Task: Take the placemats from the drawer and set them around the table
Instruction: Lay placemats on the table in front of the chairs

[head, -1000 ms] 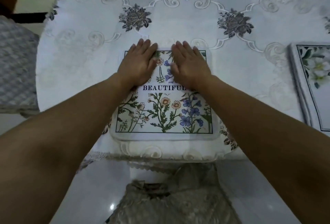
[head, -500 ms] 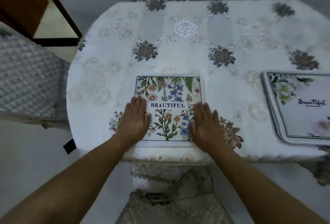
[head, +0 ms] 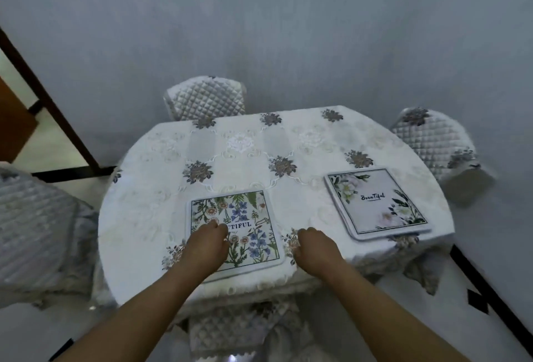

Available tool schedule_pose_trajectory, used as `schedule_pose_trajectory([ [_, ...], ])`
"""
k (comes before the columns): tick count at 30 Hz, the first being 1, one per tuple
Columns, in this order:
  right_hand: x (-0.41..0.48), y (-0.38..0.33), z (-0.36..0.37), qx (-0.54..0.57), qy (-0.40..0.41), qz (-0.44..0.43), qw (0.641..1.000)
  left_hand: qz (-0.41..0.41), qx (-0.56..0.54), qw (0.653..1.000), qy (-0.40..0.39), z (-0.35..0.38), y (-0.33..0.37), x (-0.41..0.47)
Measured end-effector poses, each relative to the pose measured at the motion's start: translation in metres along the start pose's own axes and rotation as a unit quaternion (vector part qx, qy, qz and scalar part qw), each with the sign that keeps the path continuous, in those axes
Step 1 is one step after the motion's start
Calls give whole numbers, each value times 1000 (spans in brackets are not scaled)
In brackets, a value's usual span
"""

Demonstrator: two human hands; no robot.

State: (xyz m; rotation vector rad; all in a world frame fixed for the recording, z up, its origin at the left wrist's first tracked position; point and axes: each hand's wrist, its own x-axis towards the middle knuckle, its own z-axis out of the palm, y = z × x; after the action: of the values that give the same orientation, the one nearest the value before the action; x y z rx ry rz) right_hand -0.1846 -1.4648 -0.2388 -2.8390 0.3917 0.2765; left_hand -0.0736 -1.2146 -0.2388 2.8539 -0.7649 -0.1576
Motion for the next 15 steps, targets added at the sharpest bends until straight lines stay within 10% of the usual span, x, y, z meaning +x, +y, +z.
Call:
schedule_pose_trajectory([
  [15,-154,203,-97,9,59,52,997,84,67,994,25,-9,243,-44],
])
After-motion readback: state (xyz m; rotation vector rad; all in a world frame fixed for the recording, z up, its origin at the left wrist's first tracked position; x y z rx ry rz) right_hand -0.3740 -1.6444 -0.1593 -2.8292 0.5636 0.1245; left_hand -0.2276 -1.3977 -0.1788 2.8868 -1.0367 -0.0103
